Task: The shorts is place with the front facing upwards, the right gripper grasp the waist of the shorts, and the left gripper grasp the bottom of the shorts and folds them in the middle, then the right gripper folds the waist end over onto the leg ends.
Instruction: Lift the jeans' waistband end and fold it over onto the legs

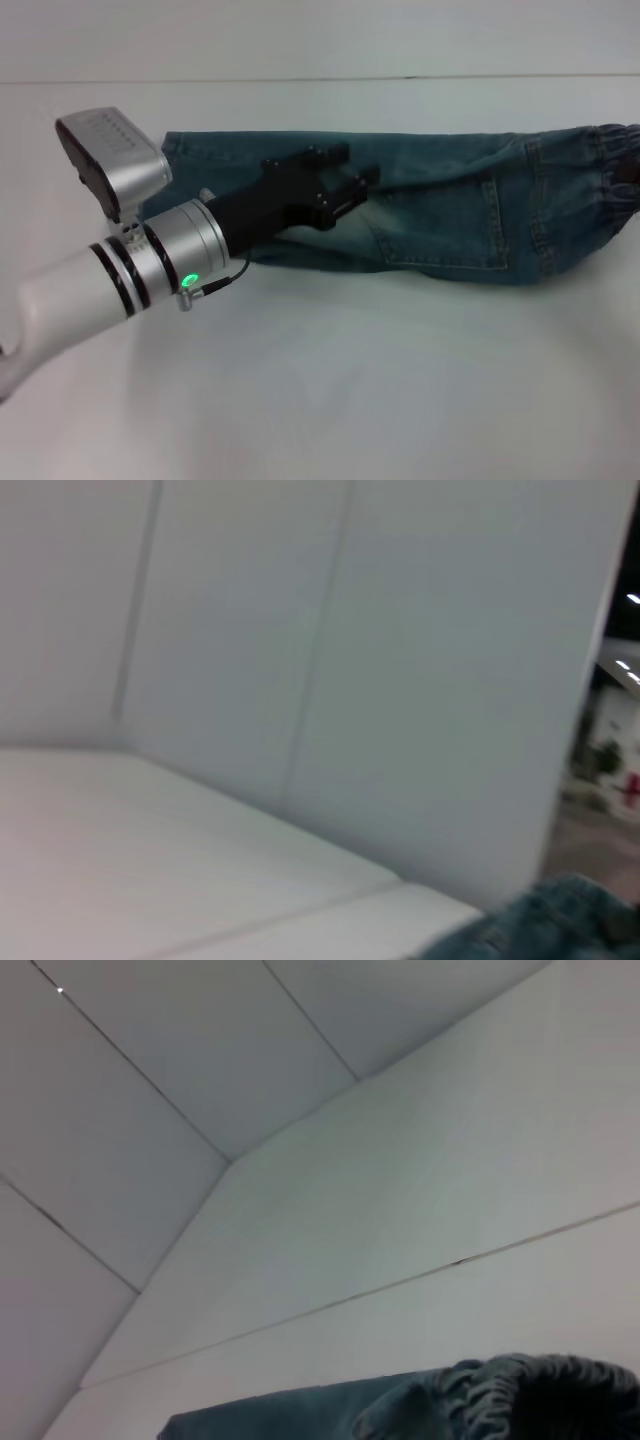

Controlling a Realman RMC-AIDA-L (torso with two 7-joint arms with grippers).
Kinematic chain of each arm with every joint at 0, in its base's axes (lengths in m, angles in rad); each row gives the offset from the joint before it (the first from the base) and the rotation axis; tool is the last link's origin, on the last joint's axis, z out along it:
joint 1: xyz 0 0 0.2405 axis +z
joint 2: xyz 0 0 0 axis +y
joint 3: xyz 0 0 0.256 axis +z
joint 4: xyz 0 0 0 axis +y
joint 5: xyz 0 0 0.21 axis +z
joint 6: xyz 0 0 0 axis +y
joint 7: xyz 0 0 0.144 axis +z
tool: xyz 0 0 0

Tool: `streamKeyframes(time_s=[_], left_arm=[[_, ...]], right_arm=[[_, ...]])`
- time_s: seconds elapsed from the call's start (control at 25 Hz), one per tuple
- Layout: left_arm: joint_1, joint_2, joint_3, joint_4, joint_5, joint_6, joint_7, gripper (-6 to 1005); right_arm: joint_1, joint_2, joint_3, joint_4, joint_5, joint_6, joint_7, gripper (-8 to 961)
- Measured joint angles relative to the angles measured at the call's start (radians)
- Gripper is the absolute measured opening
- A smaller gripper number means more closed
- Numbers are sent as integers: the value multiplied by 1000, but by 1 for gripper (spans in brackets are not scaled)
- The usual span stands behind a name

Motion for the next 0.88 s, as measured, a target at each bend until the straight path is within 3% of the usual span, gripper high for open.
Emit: streamKeyframes(time_s=[0.08,0.2,0.28,0.56,0.76,0.88], left_arm=[[-28,0,-2,-90,-103,-1,121,576],[-55,0,-3,-155,-154,-1,208,442],[-76,0,-19,-197,-164,-3,253,353],[-154,0,-97,-332,-130,-59,363,206],[-181,0,-199,-408,-44,-71,451,103],[-177,0,-270,-414,38,-90,458,45]], right_arm=[[-10,3,3,-25,0,-33,14,51],[-23,8,19,-71,0,-100,34,51],[-26,9,34,-98,1,-154,49,51],[-10,8,61,-173,68,-296,82,51],[75,-2,45,-194,109,-327,125,52],[168,-7,0,-194,108,-318,145,52]])
